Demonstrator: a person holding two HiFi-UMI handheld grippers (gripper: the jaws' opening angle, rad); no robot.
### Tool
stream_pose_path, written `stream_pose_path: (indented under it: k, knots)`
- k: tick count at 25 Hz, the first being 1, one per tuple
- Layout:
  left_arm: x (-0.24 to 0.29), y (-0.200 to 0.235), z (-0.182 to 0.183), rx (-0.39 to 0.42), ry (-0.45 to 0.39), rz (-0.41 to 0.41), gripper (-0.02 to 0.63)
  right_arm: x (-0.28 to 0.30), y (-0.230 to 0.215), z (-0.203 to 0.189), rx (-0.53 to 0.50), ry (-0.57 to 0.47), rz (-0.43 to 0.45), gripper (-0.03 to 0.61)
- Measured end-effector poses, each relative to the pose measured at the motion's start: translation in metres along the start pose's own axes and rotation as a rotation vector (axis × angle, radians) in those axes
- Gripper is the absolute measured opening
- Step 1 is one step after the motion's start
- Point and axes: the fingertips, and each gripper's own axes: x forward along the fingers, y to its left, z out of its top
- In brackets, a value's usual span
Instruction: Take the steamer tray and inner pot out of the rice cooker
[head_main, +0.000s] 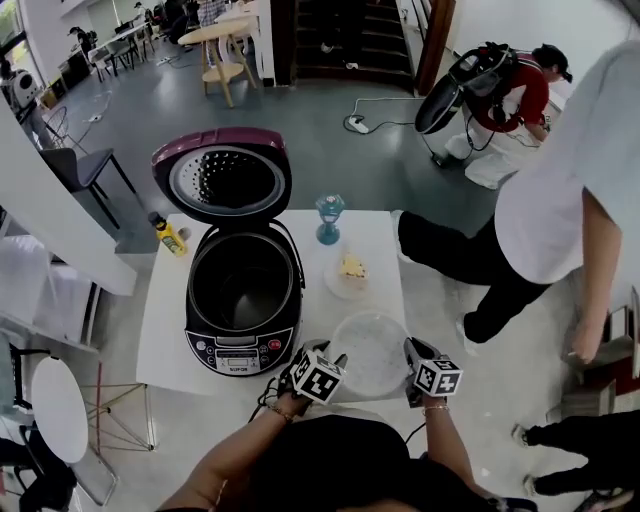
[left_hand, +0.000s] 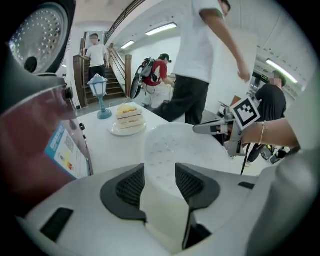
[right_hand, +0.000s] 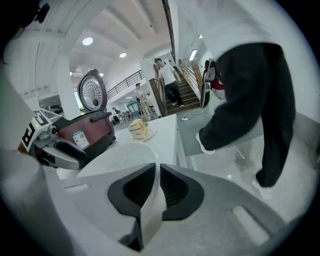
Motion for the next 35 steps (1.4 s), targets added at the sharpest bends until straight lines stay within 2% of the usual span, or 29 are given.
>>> stream_pose_path:
  k: [3, 7, 9, 14, 19, 22, 24, 27, 29, 32, 35]
  knots:
    - [-0.016, -0.009, 0.007, -0.039, -0.048, -0.040, 0.183, 0.000, 0.001, -0.001, -0.025, 0.016, -0.013, 0.062]
    - [-0.036, -0.020, 0.009, -0.163, -0.081, -0.142, 0.183, -0.005, 0.001, -0.002, -0.031, 0.015, -0.037, 0.113]
    - [-0.046, -0.027, 0.012, -0.158, -0.106, -0.175, 0.183, -0.012, -0.001, 0.003, -0.042, -0.003, -0.063, 0.149]
    - [-0.084, -0.040, 0.024, -0.110, -0.209, -0.223, 0.181, -0.039, 0.001, 0.031, -0.065, -0.090, -0.094, 0.156]
    - [-0.149, -0.043, 0.041, -0.085, -0.344, -0.267, 0.109, -0.067, 0.037, 0.074, -0.106, -0.206, -0.048, 0.156]
    - [-0.189, -0.028, 0.057, -0.080, -0.437, -0.227, 0.090, -0.074, 0.073, 0.110, -0.133, -0.295, 0.018, 0.156]
    - [-0.215, -0.010, 0.068, -0.094, -0.501, -0.179, 0.081, -0.072, 0.105, 0.131, -0.163, -0.331, 0.094, 0.156]
    - [-0.255, 0.023, 0.075, -0.112, -0.588, -0.091, 0.073, -0.066, 0.161, 0.152, -0.236, -0.346, 0.215, 0.156]
    - [-0.281, 0.052, 0.073, -0.112, -0.629, -0.001, 0.071, -0.059, 0.198, 0.161, -0.298, -0.342, 0.274, 0.156]
    - [-0.304, 0.106, 0.058, -0.139, -0.624, 0.137, 0.072, -0.038, 0.250, 0.175, -0.398, -0.327, 0.320, 0.156]
    - [-0.311, 0.160, 0.040, -0.177, -0.561, 0.235, 0.072, -0.015, 0.291, 0.187, -0.464, -0.312, 0.313, 0.156]
